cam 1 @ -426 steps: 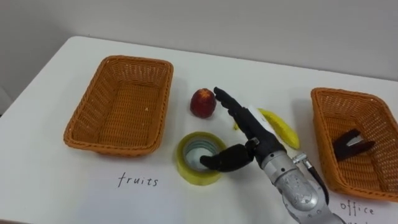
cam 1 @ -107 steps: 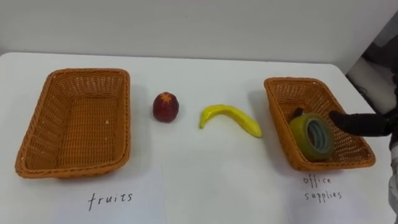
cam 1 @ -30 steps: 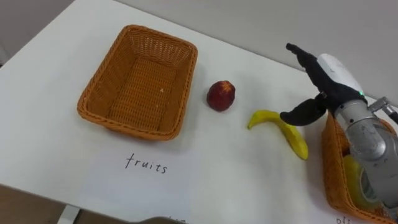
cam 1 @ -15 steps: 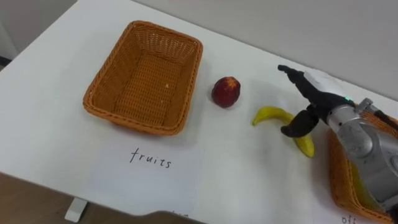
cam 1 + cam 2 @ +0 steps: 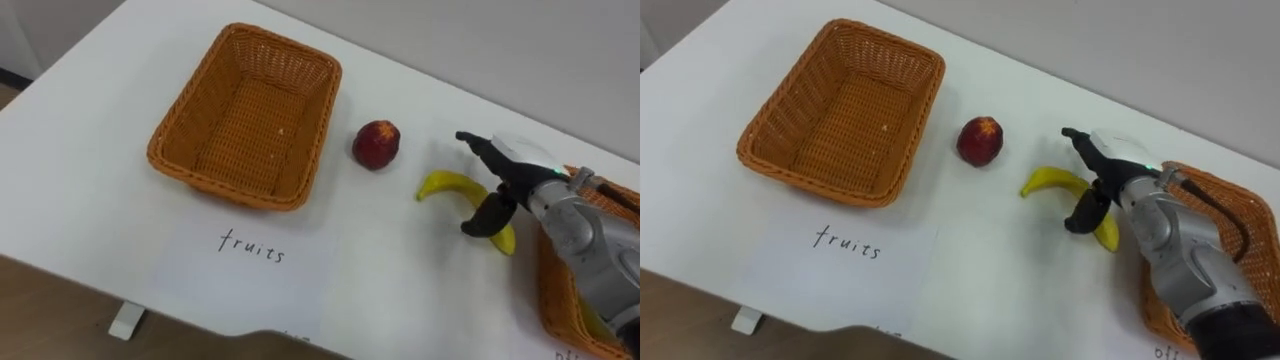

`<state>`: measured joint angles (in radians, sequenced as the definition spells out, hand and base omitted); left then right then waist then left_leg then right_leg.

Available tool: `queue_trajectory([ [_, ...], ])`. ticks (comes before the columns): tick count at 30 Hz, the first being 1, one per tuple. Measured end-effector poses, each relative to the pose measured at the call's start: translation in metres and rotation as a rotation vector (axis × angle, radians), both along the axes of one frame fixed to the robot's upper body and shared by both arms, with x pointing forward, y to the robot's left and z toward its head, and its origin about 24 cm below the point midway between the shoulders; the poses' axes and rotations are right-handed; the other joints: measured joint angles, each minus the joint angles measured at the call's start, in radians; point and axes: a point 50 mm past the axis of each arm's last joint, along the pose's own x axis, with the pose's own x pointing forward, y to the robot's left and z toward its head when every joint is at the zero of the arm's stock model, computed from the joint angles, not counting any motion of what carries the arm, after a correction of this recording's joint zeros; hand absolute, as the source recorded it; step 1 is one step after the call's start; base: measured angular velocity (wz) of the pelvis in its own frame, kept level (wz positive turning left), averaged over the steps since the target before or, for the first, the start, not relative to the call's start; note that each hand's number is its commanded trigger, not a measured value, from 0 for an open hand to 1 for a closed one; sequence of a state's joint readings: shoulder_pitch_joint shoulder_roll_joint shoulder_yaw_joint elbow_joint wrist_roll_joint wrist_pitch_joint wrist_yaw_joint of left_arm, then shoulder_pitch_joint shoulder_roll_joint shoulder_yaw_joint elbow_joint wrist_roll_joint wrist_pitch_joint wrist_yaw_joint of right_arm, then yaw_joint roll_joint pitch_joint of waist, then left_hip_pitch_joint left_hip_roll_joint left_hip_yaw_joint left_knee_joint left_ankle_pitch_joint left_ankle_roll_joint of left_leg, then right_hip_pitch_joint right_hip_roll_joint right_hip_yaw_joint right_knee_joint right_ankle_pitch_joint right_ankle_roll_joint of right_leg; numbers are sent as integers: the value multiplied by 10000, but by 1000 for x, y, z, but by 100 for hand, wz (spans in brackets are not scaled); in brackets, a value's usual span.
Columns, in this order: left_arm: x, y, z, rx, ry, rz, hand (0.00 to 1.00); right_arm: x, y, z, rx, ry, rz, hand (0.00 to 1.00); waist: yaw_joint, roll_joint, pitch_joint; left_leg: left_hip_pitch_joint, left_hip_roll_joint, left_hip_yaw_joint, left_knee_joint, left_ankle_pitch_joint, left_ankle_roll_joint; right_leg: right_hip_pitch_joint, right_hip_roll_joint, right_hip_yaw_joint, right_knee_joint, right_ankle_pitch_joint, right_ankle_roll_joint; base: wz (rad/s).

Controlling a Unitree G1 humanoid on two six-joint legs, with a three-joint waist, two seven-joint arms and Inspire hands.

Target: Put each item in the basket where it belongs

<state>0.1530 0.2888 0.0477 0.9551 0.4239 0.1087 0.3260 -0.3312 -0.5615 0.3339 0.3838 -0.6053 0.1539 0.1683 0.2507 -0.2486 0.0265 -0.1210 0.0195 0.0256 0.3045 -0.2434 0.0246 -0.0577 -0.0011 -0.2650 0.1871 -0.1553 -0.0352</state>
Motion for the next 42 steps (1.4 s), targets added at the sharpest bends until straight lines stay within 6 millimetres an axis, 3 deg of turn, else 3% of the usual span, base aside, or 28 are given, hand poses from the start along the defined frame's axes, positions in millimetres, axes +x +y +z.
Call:
queue_trajectory([
  [15,7,-3,1,278,-163,-318,0,3,-1,3,-381,-80,-64,0,48,42,31,-134,1,-49,53,1,1,-63,0,-124,5,26,-23,1],
  [26,10,-3,1,285,-171,-388,0,4,-3,-8,-750,456,-129,0,267,-65,-51,-72,6,-41,-1,2,0,23,10,-130,11,30,-27,0],
  [28,10,-4,1,294,-135,-487,0,4,-2,-9,-787,512,-75,19,300,-66,-53,-75,1,-55,21,2,0,35,6,-140,9,32,-25,0],
  [29,10,-4,1,296,-136,-487,0,4,-1,-9,-804,517,-44,73,300,-66,-53,-80,0,-77,31,2,0,35,7,-151,9,34,-24,4],
  [30,11,-4,1,296,-145,-491,0,4,-1,-9,-886,526,-6,100,300,-66,-52,-86,-3,-112,39,2,0,35,5,-180,8,39,-21,6],
  [38,10,-4,1,294,-127,-520,0,3,1,-11,-1200,1003,220,100,287,-66,-51,-91,-9,-189,62,1,0,51,2,-249,10,49,-22,1],
  [42,20,-8,3,204,-396,-887,0,4,-1,-9,-1833,760,143,100,318,11,7,-180,-6,-209,149,-2,0,27,-2,-393,9,65,-30,3],
])
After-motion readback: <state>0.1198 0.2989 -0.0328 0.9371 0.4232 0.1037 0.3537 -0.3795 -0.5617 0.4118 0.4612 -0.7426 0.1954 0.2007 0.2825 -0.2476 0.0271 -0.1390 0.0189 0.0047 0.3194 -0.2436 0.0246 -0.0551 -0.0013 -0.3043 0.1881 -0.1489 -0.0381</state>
